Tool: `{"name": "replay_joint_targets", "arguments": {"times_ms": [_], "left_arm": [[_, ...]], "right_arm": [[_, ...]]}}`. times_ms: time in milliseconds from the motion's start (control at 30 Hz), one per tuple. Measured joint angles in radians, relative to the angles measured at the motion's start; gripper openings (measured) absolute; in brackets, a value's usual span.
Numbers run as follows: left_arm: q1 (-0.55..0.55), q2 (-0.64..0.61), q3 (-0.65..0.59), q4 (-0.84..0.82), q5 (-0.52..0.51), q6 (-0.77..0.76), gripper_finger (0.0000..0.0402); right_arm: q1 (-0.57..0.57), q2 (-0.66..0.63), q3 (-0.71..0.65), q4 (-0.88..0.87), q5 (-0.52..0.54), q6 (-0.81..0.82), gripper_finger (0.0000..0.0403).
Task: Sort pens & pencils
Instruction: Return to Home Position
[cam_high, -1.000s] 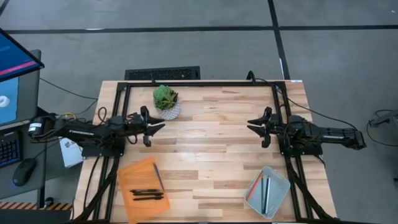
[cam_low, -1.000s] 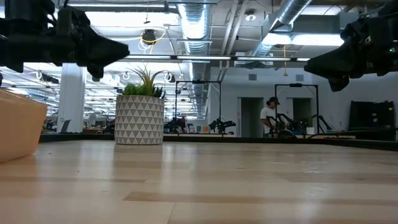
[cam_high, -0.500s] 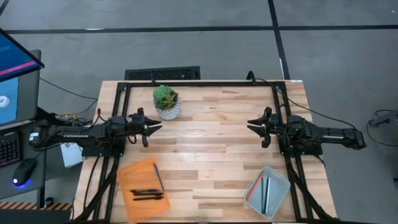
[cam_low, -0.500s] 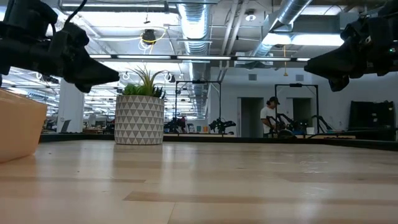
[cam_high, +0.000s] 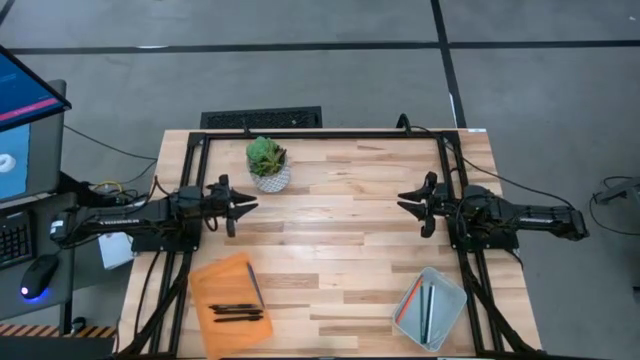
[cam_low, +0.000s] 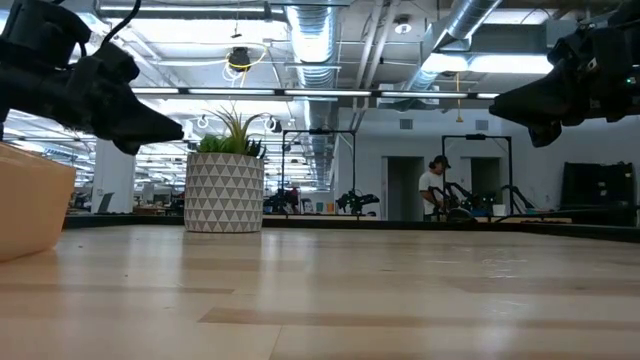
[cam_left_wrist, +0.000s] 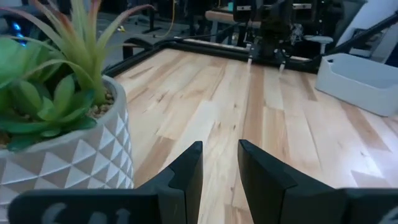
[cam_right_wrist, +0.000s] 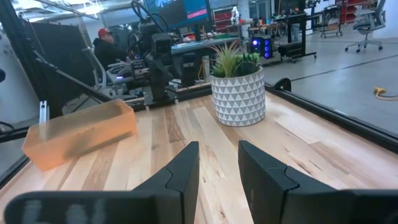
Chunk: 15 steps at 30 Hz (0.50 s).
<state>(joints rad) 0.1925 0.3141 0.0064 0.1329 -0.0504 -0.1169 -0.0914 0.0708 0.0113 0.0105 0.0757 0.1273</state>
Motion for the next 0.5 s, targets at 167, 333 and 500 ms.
{"name": "replay_joint_targets", "arguments": {"times_ms": [167, 333, 500], "left_arm": [[0.000, -0.021, 0.000, -0.057, 0.037, 0.001, 0.0092], [0.000, -0.022, 0.000, -0.097, 0.075, 0.007, 0.0092], [0.000, -0.022, 0.000, -0.098, 0.072, 0.010, 0.0092]], "right_arm": [[0.000, 0.000, 0.000, 0.000, -0.001, 0.004, 0.0134], [0.000, 0.000, 0.000, 0.000, -0.001, 0.004, 0.0134], [0.000, 0.000, 0.000, -0.001, -0.004, 0.005, 0.0134]]}}
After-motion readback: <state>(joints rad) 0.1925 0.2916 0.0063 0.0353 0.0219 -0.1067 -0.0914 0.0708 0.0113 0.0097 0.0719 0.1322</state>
